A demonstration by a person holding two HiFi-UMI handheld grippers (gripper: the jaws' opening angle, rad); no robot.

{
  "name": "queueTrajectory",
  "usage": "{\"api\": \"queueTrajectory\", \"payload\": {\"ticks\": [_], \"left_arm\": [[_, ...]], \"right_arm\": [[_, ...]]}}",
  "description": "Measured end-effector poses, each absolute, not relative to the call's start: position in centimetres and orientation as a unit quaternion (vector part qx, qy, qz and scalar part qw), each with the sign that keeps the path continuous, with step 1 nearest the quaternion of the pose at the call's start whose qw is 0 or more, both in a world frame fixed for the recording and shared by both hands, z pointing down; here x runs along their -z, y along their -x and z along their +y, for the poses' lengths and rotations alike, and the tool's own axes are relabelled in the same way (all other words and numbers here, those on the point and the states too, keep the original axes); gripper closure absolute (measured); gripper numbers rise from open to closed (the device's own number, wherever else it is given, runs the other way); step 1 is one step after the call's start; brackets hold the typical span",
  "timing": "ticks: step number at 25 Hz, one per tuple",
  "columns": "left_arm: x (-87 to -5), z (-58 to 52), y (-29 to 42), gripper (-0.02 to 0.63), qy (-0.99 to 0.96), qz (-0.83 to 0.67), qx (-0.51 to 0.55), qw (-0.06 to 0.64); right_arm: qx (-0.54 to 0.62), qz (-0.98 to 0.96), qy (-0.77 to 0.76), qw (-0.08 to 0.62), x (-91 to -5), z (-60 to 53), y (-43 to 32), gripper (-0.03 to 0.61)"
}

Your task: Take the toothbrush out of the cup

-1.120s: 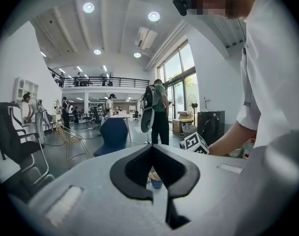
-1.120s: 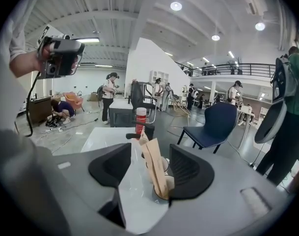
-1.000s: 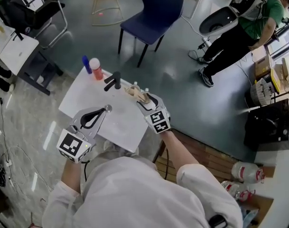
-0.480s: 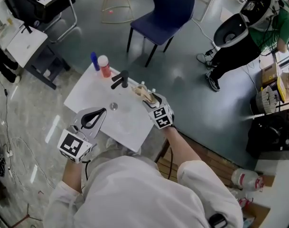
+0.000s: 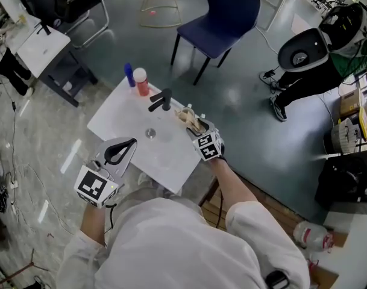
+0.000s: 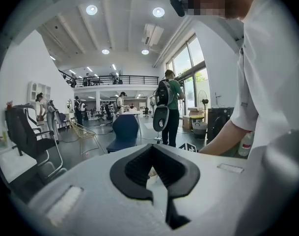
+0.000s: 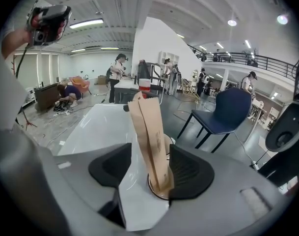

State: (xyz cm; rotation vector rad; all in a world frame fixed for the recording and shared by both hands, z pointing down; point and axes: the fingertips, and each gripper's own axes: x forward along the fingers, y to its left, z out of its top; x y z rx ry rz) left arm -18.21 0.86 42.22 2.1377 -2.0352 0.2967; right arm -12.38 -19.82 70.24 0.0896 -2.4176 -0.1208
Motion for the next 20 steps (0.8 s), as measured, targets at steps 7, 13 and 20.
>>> {"api": "queueTrajectory", "payload": {"ticks": [7, 13, 20], "left_arm": [[-42.6, 1.3, 18.6, 0.607, -0.708, -0.692, -0.104, 0.094], [-43.0, 1.5, 19.0, 0.607, -0.702, -0.698, -0.106, 0.098], [-43.4, 1.5, 19.3, 0.607, -0.7, -0.698, -0.109, 0.106]], "right_arm": [[0.047, -0.927, -0.031, 0.37, -71.7, -20.3, 12.8, 0.353], [0.047, -0.924, -0.032, 0.378, -72.8, -20.7, 13.2, 0.368], [0.047, -0.921, -0.039, 0.384, -73.5, -21.0, 13.3, 0.416]]}}
